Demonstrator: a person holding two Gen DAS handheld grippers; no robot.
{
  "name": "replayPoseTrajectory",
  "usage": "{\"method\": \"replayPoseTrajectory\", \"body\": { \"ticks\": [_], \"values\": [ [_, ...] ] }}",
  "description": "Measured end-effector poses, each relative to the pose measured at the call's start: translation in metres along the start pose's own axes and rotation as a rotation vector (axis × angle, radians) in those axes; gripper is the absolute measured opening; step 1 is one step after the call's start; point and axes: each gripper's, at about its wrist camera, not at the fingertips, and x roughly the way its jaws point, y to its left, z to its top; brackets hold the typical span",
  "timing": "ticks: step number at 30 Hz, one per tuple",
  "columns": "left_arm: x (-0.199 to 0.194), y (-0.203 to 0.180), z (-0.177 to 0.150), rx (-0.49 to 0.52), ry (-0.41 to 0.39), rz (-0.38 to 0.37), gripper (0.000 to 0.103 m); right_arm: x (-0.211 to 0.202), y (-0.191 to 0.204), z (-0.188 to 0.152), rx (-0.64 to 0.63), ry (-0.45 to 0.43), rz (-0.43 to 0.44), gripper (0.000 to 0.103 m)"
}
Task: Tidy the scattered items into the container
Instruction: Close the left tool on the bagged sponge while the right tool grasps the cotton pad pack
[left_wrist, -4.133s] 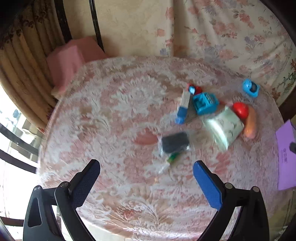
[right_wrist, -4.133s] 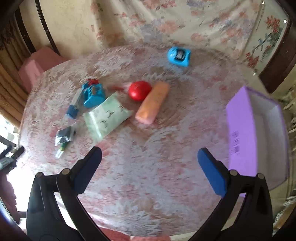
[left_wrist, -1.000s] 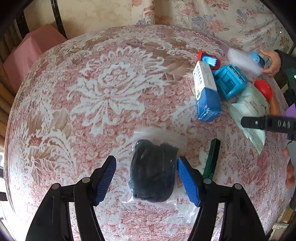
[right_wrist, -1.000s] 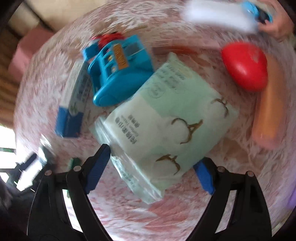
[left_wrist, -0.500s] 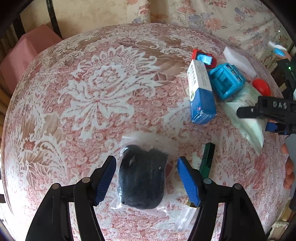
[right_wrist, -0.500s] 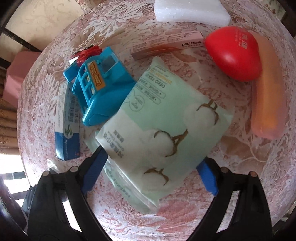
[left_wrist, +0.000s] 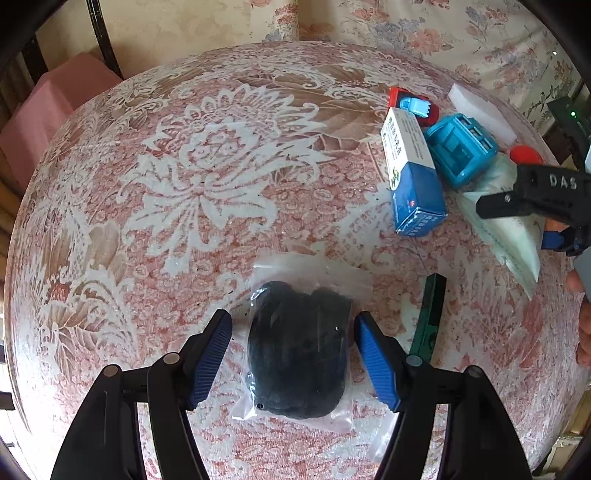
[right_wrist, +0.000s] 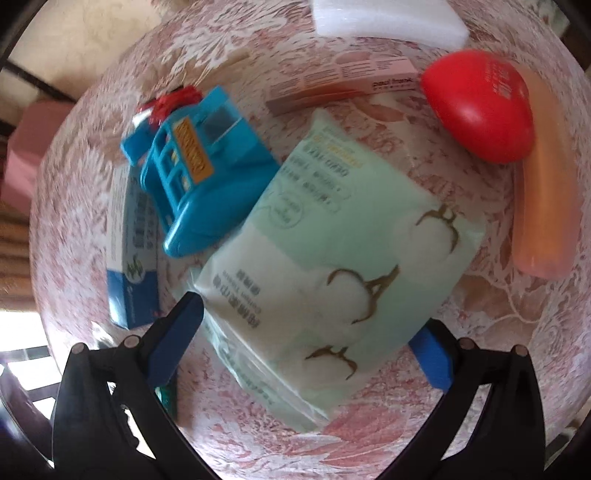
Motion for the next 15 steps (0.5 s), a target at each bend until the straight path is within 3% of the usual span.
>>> {"method": "replayPoseTrajectory", "body": {
  "ticks": [3,7,10,12,14,15],
  "values": [
    [0.001,-0.003,-0.001,0.023,0.007,0.027,0.069,-0.003,-0.003,0.003,0.009,-0.003,0.004,0.103],
    [0.008,-0.004,0.008,-0.021,0.007,0.019,0.069,-0.005,0.001,0.0,-0.016,-0.034,-0.035,0.1],
    [0.008,-0.007,0.009,-0.015,0.01,0.033,0.069,-0.004,0.01,-0.006,-0.038,-0.06,-0.061,0.088],
    [0.008,-0.006,0.009,-0.032,0.001,0.035,0.063,-0.007,0.009,-0.004,-0.067,-0.075,-0.068,0.083],
    [0.004,-0.002,0.007,-0.06,-0.012,0.043,0.047,-0.008,0.006,-0.01,-0.086,-0.089,-0.064,0.08],
    [0.001,0.002,0.005,-0.079,-0.018,0.045,0.044,-0.009,0.003,-0.015,-0.094,-0.097,-0.058,0.079]
  ]
}}
